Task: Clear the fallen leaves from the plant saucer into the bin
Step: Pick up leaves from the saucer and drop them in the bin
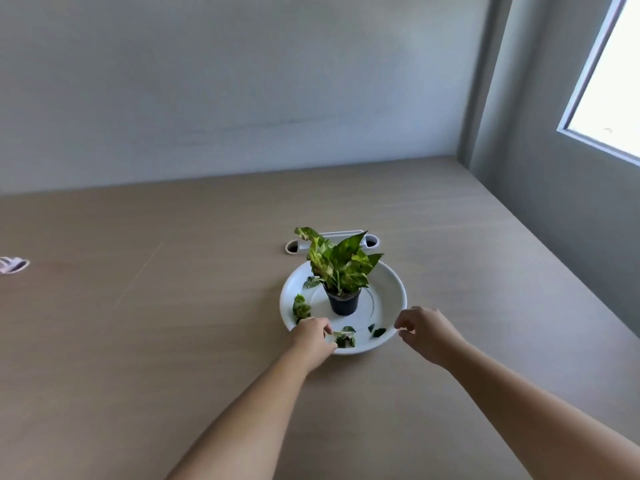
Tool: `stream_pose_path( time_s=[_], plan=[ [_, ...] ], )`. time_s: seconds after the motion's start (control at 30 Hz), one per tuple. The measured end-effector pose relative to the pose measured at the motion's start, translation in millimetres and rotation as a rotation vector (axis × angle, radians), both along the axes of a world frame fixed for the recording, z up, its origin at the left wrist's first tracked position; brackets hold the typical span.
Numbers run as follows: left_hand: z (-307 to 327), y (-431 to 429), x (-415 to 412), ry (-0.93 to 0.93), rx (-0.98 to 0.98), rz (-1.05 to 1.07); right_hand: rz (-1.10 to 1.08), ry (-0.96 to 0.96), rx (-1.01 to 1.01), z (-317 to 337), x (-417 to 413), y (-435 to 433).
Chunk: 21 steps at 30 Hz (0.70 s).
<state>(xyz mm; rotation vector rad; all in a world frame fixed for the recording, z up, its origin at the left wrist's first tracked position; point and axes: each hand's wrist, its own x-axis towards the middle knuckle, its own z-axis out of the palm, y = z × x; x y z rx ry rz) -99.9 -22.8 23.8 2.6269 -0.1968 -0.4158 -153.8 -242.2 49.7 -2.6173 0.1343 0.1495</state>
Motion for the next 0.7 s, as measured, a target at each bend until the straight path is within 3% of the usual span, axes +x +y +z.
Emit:
stream_pose_path(
  time_s=[0.27,0.47,0.7],
  plan=[
    [-39.7,-6.1,48.3,0.107,0.101,-0.188,0.06,0.192,-0.175,-34.1,64.2,26.9],
    [-56.9,-27.5,56.3,0.058,0.089,-0.222,0.161,0.234,-0.292,-56.4,85.9,27.3],
    [-62.5,-32.0,59.4,-0.065,0.103,-0.244,0.255,0.283,-0.26,-67.9,107.2,27.1]
  ],
)
